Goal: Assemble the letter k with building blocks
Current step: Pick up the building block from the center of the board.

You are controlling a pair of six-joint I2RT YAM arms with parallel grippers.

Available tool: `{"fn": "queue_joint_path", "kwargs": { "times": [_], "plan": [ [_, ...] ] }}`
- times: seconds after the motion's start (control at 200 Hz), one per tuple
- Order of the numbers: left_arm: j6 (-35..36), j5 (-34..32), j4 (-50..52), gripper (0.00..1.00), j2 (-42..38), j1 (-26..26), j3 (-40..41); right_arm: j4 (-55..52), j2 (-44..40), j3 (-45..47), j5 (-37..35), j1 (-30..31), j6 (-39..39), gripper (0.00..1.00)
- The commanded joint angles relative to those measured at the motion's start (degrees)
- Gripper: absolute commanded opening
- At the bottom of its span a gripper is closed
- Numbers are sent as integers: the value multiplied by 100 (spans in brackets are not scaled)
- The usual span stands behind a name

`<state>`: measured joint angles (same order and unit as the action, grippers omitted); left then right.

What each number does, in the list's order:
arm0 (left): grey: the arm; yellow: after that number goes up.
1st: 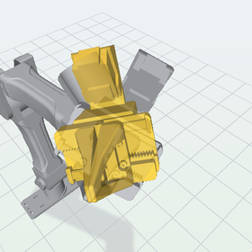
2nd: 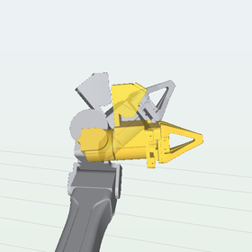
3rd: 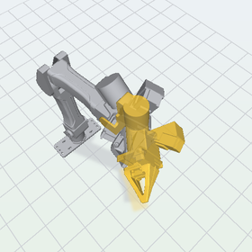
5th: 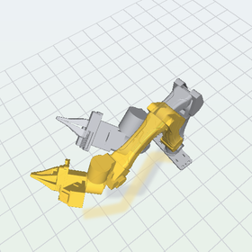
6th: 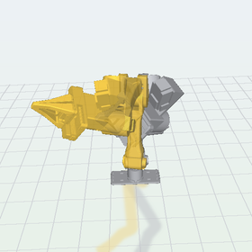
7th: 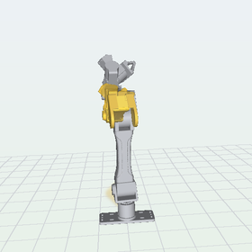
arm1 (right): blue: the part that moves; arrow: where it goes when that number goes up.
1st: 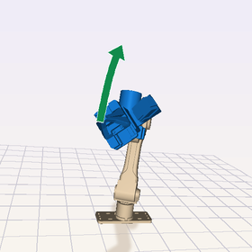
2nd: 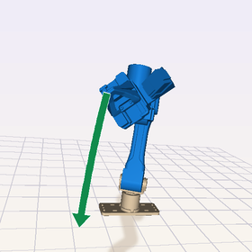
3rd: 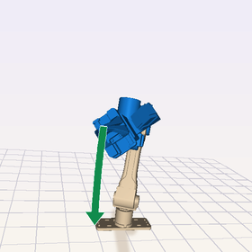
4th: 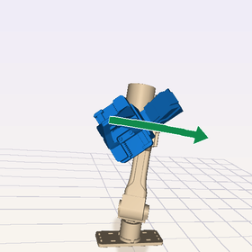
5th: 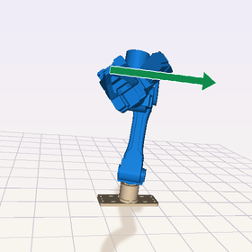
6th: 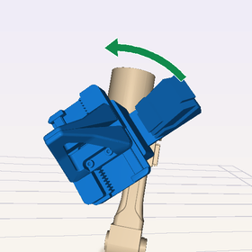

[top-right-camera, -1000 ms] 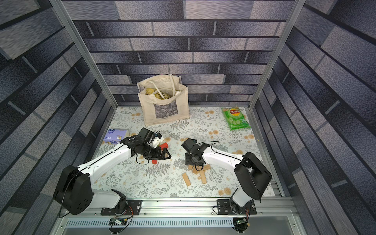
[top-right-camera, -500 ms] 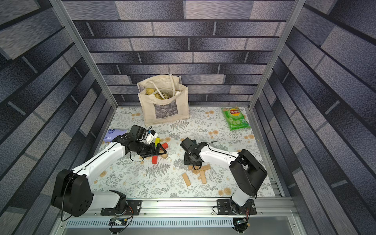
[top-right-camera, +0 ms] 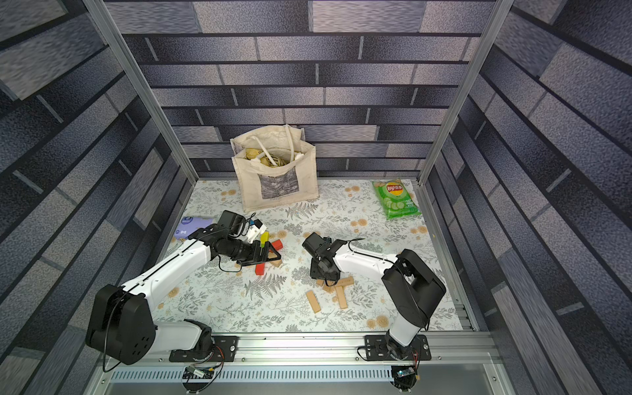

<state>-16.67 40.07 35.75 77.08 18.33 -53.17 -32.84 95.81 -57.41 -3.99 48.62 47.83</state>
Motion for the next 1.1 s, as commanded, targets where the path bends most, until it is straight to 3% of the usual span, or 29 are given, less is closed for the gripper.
{"fn": "queue_joint_path", "kwargs": {
  "times": [0.0,0.511,0.671,0.857,1.097],
  "plan": [
    [102,184,-6,100,-9,-22,0,-197,114,-139,-21,22,111,43],
    [78,263,-6,100,62,-24,-36,-443,340,-266,-216,24,78,37],
    [0,271,-72,100,66,-27,-31,-487,383,-315,-239,24,15,28],
    [-36,278,146,100,244,-163,-170,-410,517,-612,-92,22,-151,0],
    [152,153,187,100,308,-537,-274,-567,701,-1109,-84,9,-947,0]
  ]
}}
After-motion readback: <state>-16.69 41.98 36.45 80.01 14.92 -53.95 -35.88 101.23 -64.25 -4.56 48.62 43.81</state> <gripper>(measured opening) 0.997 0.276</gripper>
